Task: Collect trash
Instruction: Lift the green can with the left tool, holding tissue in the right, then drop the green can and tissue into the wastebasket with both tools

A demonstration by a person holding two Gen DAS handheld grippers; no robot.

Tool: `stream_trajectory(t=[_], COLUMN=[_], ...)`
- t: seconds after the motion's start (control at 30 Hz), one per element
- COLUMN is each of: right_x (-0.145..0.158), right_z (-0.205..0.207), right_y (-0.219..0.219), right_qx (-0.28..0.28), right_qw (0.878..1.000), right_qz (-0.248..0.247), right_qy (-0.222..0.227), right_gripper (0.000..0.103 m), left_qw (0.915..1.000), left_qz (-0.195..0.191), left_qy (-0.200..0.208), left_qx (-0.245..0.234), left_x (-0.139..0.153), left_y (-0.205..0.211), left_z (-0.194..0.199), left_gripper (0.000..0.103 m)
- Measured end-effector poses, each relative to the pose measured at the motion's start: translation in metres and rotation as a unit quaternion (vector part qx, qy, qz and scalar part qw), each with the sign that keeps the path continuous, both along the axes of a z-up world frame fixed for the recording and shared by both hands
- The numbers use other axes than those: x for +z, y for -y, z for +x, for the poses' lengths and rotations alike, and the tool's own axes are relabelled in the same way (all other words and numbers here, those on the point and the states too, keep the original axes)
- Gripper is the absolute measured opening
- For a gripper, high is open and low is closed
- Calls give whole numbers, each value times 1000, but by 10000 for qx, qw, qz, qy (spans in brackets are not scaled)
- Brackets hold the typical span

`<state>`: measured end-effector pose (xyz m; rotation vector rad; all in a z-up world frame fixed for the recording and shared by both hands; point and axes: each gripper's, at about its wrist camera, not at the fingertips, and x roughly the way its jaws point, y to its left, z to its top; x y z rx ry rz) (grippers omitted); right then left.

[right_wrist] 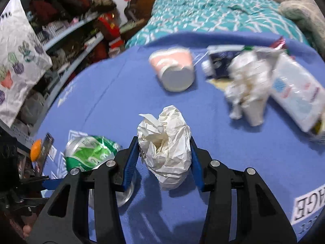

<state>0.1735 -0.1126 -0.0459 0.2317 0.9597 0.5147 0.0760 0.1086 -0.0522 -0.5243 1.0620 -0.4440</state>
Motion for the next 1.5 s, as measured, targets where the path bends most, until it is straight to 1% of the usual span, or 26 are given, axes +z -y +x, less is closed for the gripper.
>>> stream_trajectory(t=[0.07,0.13,0.23,0.3,0.33,0.4,0.43,0.47,0.5,0.57,0.6,0.63,0.73,0.83,0.87,0.9,0.97,1.03,1.13,1.17,1.2,1.27,1.33,1.37,1.4,1.5], right_x=[-3,0,6,7,9,12,13,13,14,10,5,2,-9,-10,-10,-9,-8,-1,4,3,2,-3,-8,-11,-14,-27], right_z=[-13,-40,-88,-106,-109,-115,-116,-119,-119,-124,-126,-127,-133,-138,-141,-142,-145,-150,-159,-165,-170,-184,-198,-205,-210,-225], right_y=[-7,-5,1,14,22,37,42,45,46,46,45,44,55,65,68,70,81,100,150,177,197,252,302,330,353,417], right_qx=[109,187,279,16,-120,-451,-524,-588,-621,-647,-664,-697,-813,-871,-869,-836,-851,-1084,-1735,-2048,-2277,-2873,-3380,-3671,-3897,-4482], right_qw=[9998,9992,9984,9988,9988,9980,9977,9975,9975,9970,9962,9954,9948,9950,9949,9952,9954,9927,9823,9762,9712,9554,9386,9278,9186,8924], right_qz=[92,332,489,491,474,408,373,279,158,-199,-422,-541,-538,-422,-420,-405,-253,-125,-66,-5,23,40,50,55,80,96], right_qy=[-120,-115,6,53,80,184,222,269,308,382,383,366,286,252,288,311,352,510,701,708,705,686,685,670,651,512], right_gripper=[49,49,49,49,49,50,50,51,51,56,57,62,71,73,64,48,42,42,42,42,42,42,43,43,43,45], left_qw=[9997,9995,9997,9997,9997,9996,9997,9998,9997,9996,9998,9998,9994,9990,9987,9985,9979,9963,9907,9884,9840,9746,9610,9548,9460,9299], left_qz=[-84,-225,-194,-234,-235,-263,-227,-184,-176,-194,-116,-67,-65,-44,-26,11,94,212,355,381,410,491,579,601,622,626], left_qy=[-168,-132,-15,-12,-19,-56,-77,-111,-152,-125,-66,-23,138,228,257,281,294,301,326,340,388,458,537,564,582,568], left_qx=[129,155,157,115,98,59,17,-31,-82,-149,-163,-196,-322,-393,-432,-472,-568,-780,-1271,-1431,-1688,-2136,-2652,-2857,-3127,-3580], left_x=[-10,-11,-7,-8,-9,-11,-13,-15,-18,-21,-19,-17,-6,5,10,13,18,24,34,36,40,46,51,53,55,55], left_y=[-1,-6,-12,-14,-14,-12,-10,-6,-6,-2,0,4,12,19,23,28,38,61,113,131,159,212,278,305,347,425], left_z=[7,8,7,8,9,11,13,15,17,17,16,15,10,6,6,6,8,13,24,27,31,37,40,43,47,54], left_gripper=[73,74,73,72,70,63,50,30,27,25,25,25,25,24,24,24,25,24,24,24,24,24,24,24,24,24])
